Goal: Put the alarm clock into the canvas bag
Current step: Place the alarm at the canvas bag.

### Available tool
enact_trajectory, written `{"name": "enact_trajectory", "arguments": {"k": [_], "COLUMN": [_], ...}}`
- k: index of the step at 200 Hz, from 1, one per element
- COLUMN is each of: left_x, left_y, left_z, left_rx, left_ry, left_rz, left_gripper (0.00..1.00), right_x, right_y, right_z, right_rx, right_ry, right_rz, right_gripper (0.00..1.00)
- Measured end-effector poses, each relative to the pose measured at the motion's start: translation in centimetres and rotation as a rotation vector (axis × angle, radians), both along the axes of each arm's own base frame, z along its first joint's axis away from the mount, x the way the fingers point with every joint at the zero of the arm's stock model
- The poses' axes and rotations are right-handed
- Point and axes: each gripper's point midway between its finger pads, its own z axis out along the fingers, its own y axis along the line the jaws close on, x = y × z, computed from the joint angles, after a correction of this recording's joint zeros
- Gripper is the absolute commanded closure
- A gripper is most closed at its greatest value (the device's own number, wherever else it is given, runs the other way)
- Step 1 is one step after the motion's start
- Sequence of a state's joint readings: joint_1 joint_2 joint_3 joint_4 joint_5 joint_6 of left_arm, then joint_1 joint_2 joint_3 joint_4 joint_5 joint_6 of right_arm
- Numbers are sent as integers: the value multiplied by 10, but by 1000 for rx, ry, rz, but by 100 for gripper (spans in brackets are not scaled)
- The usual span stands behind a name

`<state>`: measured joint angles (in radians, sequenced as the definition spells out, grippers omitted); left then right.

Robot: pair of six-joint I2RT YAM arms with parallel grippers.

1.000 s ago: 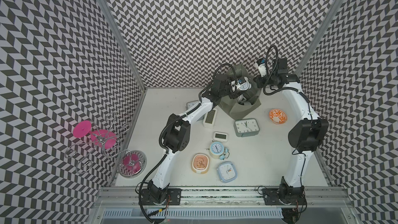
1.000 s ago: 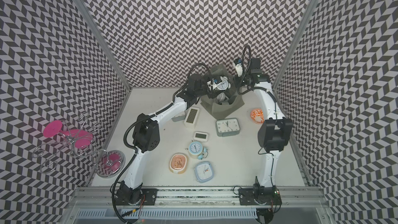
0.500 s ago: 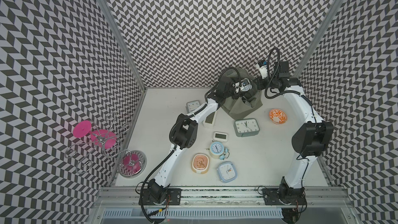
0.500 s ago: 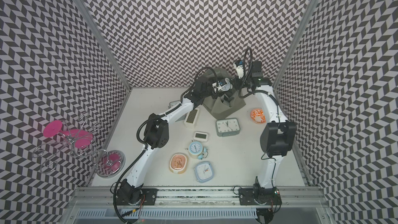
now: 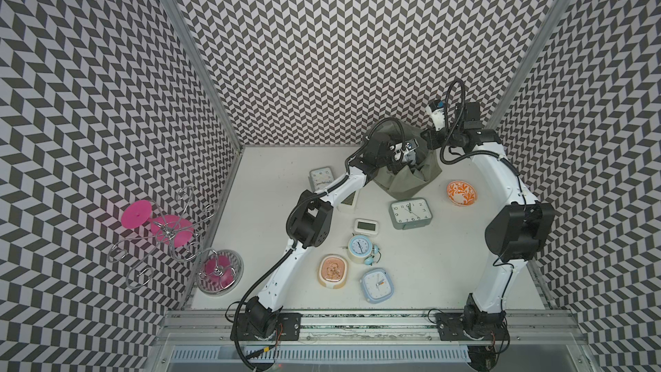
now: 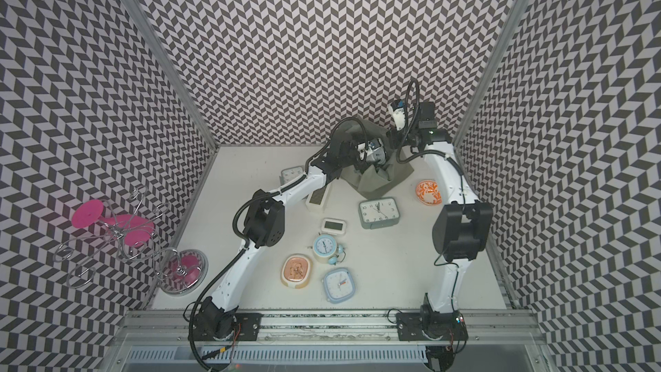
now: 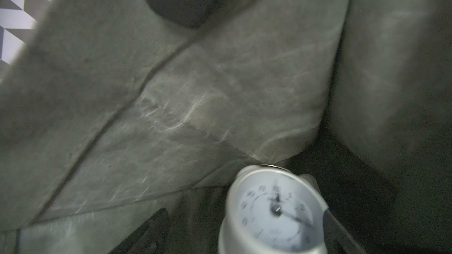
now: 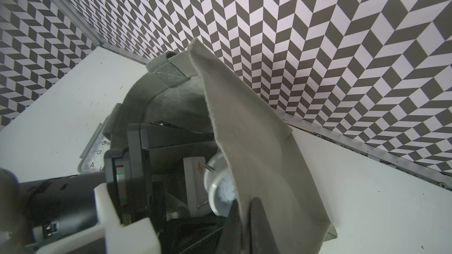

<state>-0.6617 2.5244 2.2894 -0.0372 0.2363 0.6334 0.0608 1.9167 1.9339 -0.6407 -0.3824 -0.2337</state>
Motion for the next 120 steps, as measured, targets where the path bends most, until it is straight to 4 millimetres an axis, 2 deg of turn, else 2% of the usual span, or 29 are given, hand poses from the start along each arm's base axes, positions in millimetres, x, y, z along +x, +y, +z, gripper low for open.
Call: {"name": "enact_trajectory", "arguments": {"k": [25,53,81,101,120], "left_x": [-1,-17,-38,-66,-93], "left_y": [10,33,63,86,111], "left_z": [7,29,85,132,160], "left_rx": [-46,-102,-198,-292,-375], "left_ry": [55,131,146,155,187], "left_rz": [-12,-12,23,59,114], "left_gripper": [1,1,1,1,1], "right_x": [1,4,8,9,7], "right_y": [-1,-4,-7,-7,-7], "right_z": [2,6,10,13,15], "right_rx": [9,32,60,86,110], "right_ry": [-3,-13,-22,-27,-28], "right_rz": [-8,-26,-46,-59,-72], "right_gripper": [100,100,100,100,100]}}
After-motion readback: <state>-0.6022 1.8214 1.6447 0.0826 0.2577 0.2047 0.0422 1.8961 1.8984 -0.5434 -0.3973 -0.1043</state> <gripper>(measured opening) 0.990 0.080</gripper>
